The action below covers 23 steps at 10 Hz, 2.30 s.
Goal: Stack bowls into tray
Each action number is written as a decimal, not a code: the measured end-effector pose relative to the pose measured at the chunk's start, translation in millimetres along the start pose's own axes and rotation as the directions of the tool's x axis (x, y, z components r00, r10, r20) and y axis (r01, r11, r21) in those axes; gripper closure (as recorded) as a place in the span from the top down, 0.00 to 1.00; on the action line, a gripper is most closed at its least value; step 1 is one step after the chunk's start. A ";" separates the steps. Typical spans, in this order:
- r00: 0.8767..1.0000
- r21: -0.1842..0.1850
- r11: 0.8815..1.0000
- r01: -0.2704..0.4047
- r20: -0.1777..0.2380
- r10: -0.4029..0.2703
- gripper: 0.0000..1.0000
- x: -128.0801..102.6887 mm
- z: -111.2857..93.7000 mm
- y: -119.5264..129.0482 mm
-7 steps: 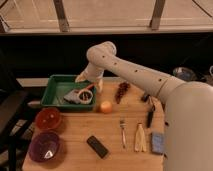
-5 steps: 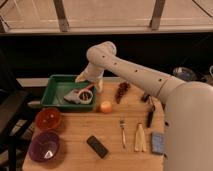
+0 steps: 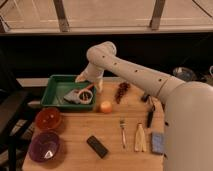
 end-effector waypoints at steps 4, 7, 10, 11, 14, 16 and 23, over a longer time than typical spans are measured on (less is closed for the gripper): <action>1.000 0.000 1.000 0.000 0.000 0.000 0.80 0.0 0.0 0.0; 1.000 0.000 1.000 0.000 0.000 0.000 0.80 -0.1 0.1 0.0; 1.000 0.000 1.000 0.000 0.000 0.000 0.80 0.0 0.0 0.0; 1.000 0.000 1.000 0.000 0.000 0.000 0.80 0.0 0.0 0.1; 1.000 -0.007 1.000 0.013 0.003 -0.013 0.80 -1.3 0.6 -0.7; 0.993 -0.022 0.993 0.116 0.013 -0.115 0.80 -20.1 3.3 -8.6; 0.911 0.053 0.919 0.391 0.121 -0.395 0.80 -143.6 42.2 -57.5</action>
